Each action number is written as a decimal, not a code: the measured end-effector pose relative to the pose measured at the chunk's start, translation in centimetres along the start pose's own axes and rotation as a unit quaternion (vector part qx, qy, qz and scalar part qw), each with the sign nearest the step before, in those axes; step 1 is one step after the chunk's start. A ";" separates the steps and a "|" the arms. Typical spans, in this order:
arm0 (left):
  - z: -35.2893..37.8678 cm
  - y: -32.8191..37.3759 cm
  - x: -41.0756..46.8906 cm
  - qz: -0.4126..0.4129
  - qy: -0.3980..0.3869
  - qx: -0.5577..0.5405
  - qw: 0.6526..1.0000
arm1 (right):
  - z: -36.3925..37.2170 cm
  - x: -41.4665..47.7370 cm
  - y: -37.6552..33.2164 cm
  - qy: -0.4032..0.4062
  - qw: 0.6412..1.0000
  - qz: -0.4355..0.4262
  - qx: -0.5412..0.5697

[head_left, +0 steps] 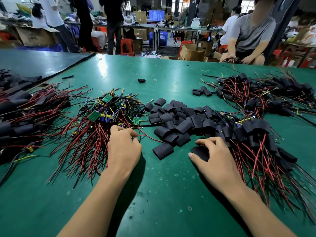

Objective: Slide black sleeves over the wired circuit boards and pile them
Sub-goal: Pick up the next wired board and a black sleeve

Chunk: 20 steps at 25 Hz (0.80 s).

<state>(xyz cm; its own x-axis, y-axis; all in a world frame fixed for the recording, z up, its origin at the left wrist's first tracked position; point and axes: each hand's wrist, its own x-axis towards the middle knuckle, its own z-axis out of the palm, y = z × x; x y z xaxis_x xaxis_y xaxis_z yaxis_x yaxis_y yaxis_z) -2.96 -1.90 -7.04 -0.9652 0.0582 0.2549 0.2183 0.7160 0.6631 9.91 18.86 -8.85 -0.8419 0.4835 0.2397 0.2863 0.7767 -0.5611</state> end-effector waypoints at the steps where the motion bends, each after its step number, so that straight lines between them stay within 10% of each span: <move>1: -0.2 0.1 -0.1 0.002 -0.007 0.020 1.000 | 0.1 0.0 -0.1 -0.005 1.000 -0.007 0.012; 7: -0.8 0.8 -0.5 0.001 -0.040 0.145 0.989 | 0.3 0.0 -0.4 -0.013 0.998 -0.023 0.062; 15: -0.3 0.3 0.1 -0.011 -0.063 -0.019 0.998 | 0.4 0.0 -0.3 -0.016 0.997 -0.025 0.072; 20: 0.6 -0.1 0.3 0.016 -0.068 0.062 0.996 | 0.3 0.0 -0.2 -0.018 0.997 -0.025 0.074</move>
<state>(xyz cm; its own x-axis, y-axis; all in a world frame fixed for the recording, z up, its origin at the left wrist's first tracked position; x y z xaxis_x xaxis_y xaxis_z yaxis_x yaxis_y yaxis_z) -3.38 -1.57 -7.43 -0.9703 0.1699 0.1723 0.2385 0.7920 0.5620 9.71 18.52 -8.98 -0.8701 0.4287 0.2430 0.1753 0.7301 -0.6605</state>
